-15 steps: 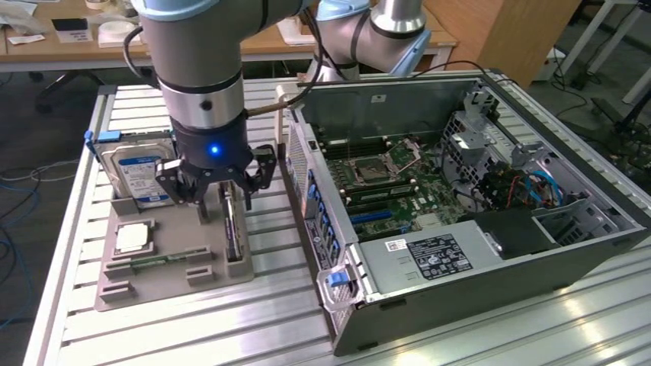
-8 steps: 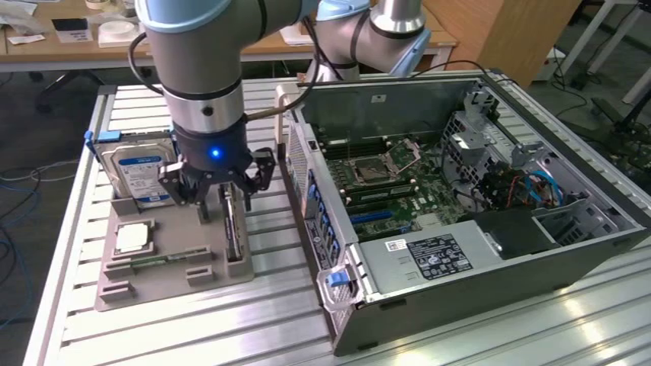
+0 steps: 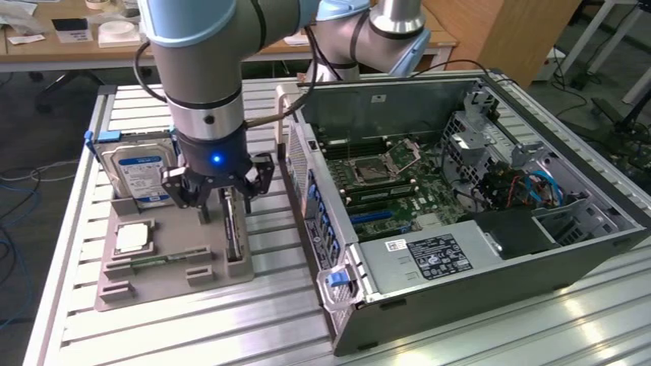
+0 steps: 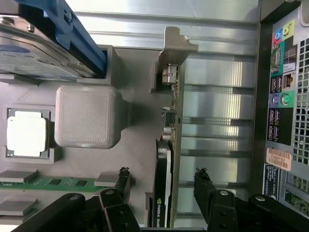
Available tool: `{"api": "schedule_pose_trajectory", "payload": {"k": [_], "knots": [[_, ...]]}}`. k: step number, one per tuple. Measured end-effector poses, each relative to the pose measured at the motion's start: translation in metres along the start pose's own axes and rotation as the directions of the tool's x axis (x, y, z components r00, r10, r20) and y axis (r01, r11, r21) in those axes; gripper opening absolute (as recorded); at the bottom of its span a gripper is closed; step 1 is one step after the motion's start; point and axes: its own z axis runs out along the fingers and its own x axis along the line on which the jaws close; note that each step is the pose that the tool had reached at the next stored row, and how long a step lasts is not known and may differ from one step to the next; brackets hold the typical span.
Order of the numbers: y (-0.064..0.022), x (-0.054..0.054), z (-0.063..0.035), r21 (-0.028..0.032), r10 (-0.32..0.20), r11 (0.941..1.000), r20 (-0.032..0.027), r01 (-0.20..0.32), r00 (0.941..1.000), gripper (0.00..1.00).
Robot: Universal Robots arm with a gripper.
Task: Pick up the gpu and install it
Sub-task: 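Pick up the gpu and move the gpu toward the slot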
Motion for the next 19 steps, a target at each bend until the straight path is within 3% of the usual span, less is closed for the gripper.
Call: {"api": "schedule_pose_trajectory", "payload": {"k": [14,19], "knots": [[0.0065,0.000,0.0257,0.0014,0.001,1.0000,-0.0001,-0.001,1.0000,0.65],[0.0067,0.000,0.0269,0.0017,0.001,1.0000,-0.0002,-0.001,1.0000,0.65]]}}
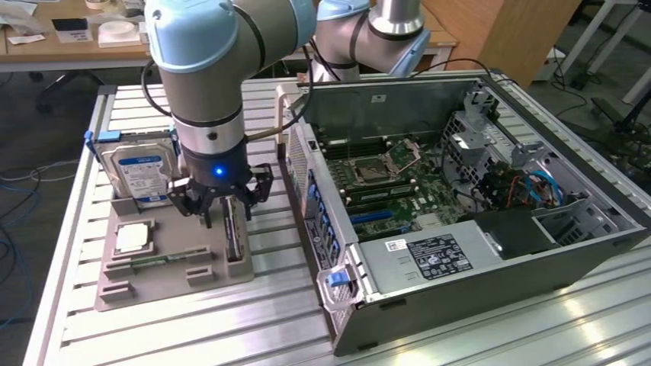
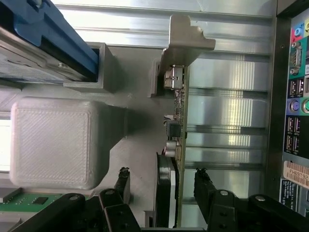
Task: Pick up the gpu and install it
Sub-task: 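Pick up the gpu and move the gpu toward the slot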
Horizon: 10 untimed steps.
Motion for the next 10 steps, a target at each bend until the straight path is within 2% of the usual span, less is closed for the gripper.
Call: {"api": "schedule_pose_trajectory", "payload": {"k": [3,4,5,6,10], "knots": [[0.0000,-0.0001,0.0001,0.0000,0.000,1.0000,0.0003,0.000,1.0000,0.64],[0.0001,-0.0005,0.0003,0.0000,0.000,1.0000,0.0004,0.000,1.0000,0.57],[0.0001,-0.0006,0.0004,0.0000,0.000,1.0000,0.0003,0.000,1.0000,0.57],[0.0000,-0.0007,0.0006,0.0002,0.000,1.0000,0.0001,0.000,1.0000,0.50],[0.0000,-0.0010,0.0009,0.0002,0.000,1.0000,0.0001,0.000,1.0000,0.50]]}}
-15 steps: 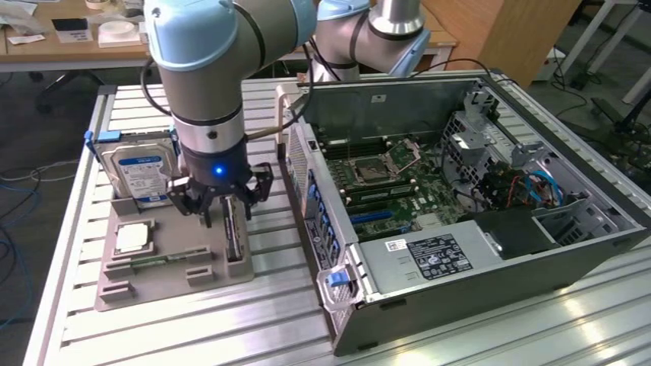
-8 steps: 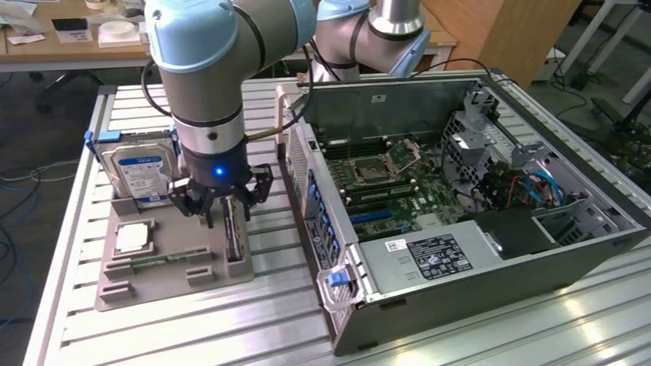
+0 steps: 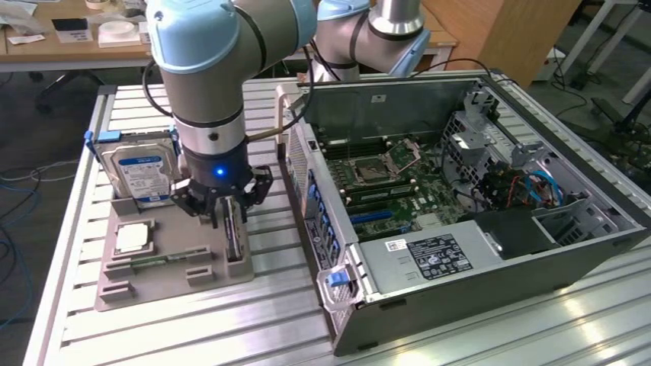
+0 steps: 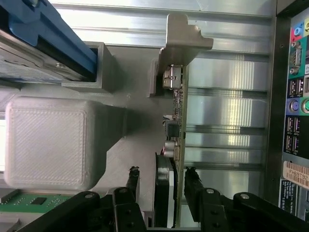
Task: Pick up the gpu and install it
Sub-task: 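Pick up the gpu and move the gpu toward the slot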
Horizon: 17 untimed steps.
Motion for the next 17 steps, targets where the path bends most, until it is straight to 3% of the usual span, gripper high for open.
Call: {"api": "schedule_pose_trajectory", "payload": {"k": [3,4,9,11,12,17], "knots": [[0.0000,-0.0008,0.0003,-0.0004,0.000,1.0000,0.0003,0.000,1.0000,0.49],[-0.0001,-0.0011,0.0002,-0.0002,0.000,1.0000,0.0002,0.000,1.0000,0.42],[-0.0001,-0.0016,0.0002,-0.0001,0.000,1.0000,0.0000,0.000,1.0000,0.42],[-0.0001,-0.0017,0.0002,-0.0001,0.000,1.0000,0.0000,0.000,1.0000,0.40],[-0.0001,-0.0018,0.0002,-0.0001,0.000,1.0000,0.0000,0.000,1.0000,0.34],[-0.0001,-0.0019,0.0002,-0.0001,0.000,1.0000,0.0000,0.000,1.0000,0.32]]}}
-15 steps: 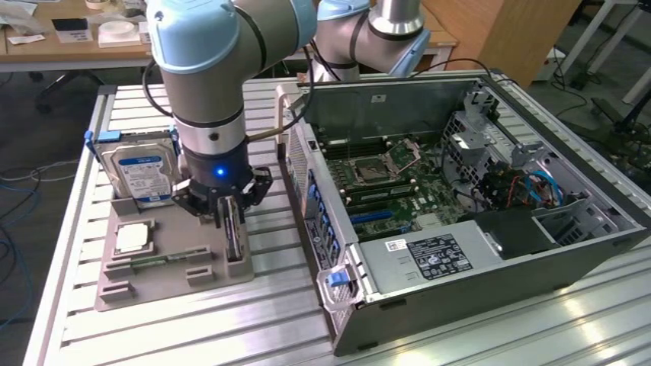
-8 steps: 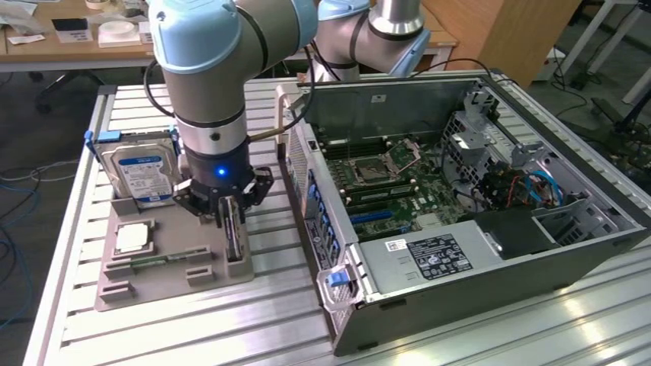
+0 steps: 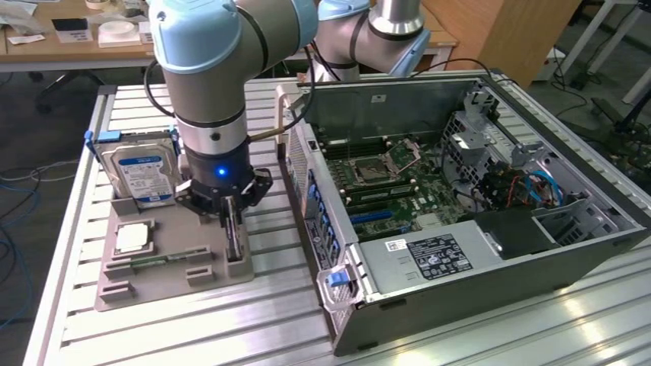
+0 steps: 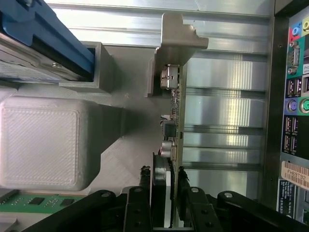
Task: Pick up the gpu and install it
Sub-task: 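Pick up the gpu and move the gpu toward the slot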
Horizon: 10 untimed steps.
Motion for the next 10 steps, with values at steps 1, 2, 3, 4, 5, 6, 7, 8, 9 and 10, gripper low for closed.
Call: {"api": "schedule_pose_trajectory", "payload": {"k": [1,2,3,4,5,6,7,8,9,10], "knots": [[0.0000,0.0000,0.0000,0.0001,0.000,1.0000,0.0000,0.000,1.0000,0.32],[0.0000,0.0000,0.0000,0.0001,0.000,1.0000,0.0000,0.000,1.0000,0.32],[0.0000,0.0000,0.0000,0.0001,0.000,1.0000,0.0000,0.000,1.0000,0.28],[0.0000,0.0000,0.0000,0.0000,0.000,1.0000,0.0000,0.000,1.0000,0.28],[0.0000,0.0000,0.0000,0.0000,0.000,1.0000,0.0000,0.000,1.0000,0.28],[0.0000,-0.0001,0.0000,0.0000,0.000,1.0000,0.0000,0.000,1.0000,0.28],[0.0000,0.0000,0.0000,0.0000,0.000,1.0000,0.0000,0.000,1.0000,0.28],[0.0000,0.0000,0.0000,0.0000,0.000,1.0000,0.0000,0.000,1.0000,0.28],[0.0000,0.0000,0.0000,0.0000,0.000,1.0000,0.0000,0.000,1.0000,0.28],[0.0000,-0.0001,0.0000,0.0000,0.000,1.0000,0.0000,0.000,1.0000,0.28]]}}
